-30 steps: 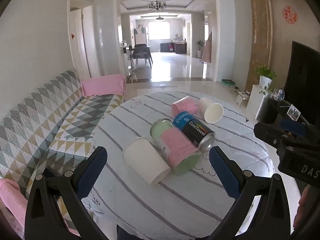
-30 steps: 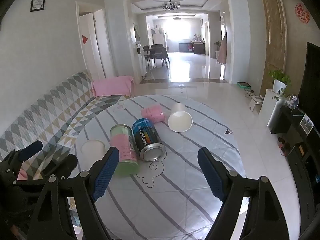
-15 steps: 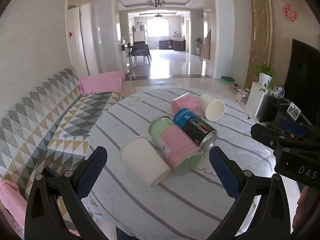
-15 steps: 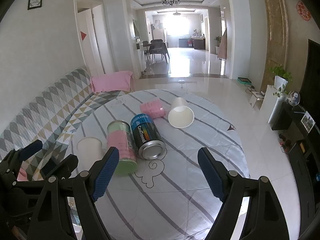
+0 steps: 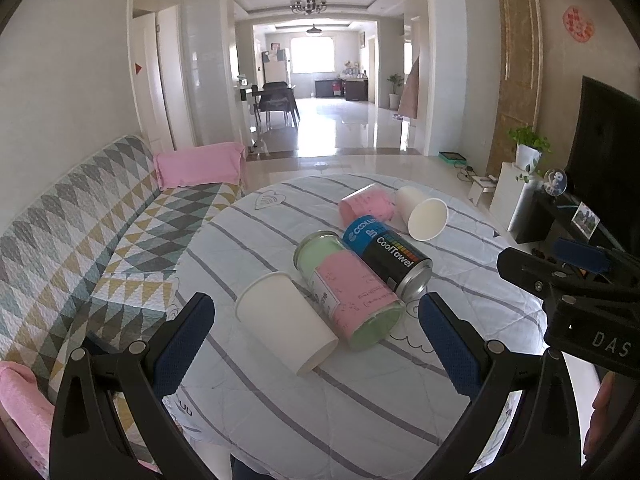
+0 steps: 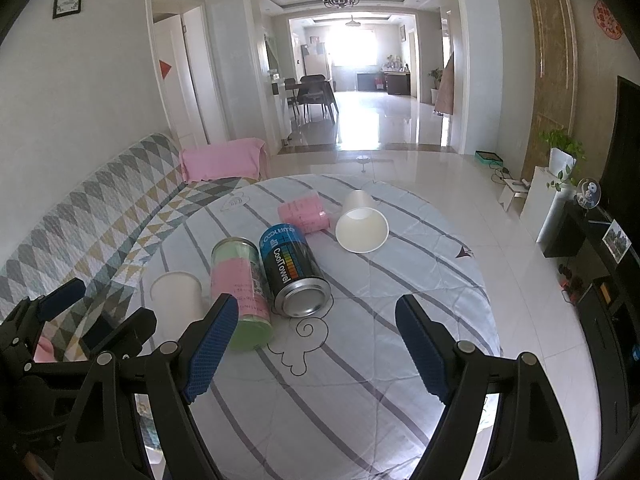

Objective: Flip cup upright

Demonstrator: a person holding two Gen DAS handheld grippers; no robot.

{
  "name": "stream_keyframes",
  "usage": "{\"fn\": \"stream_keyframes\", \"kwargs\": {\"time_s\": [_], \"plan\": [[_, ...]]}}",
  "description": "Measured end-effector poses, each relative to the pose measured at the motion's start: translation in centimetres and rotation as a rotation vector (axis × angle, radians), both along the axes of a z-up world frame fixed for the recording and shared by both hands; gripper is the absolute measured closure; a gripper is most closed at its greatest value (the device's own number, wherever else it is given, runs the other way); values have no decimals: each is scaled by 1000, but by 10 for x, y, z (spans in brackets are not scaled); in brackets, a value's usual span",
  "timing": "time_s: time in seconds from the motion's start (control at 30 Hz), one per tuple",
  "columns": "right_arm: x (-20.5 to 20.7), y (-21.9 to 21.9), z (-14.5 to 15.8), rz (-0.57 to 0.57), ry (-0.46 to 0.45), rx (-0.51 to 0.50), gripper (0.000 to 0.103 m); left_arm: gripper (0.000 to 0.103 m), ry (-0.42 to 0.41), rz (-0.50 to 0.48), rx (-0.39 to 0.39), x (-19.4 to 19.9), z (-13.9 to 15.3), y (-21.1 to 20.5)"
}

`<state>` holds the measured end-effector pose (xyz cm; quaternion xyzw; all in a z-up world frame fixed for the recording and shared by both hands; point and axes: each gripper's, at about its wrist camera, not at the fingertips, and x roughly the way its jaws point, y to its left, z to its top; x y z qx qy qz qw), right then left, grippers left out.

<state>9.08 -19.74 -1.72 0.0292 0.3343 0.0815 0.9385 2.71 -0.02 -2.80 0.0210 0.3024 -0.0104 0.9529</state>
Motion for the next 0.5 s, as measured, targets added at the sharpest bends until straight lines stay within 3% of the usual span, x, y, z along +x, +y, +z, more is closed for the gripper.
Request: {"fn": "stream_keyframes", "kwargs": {"time_s": [0.5], "plan": [[1,-1,-1,-2,5,3,21,0,1,1,2,0,0,0]]}}
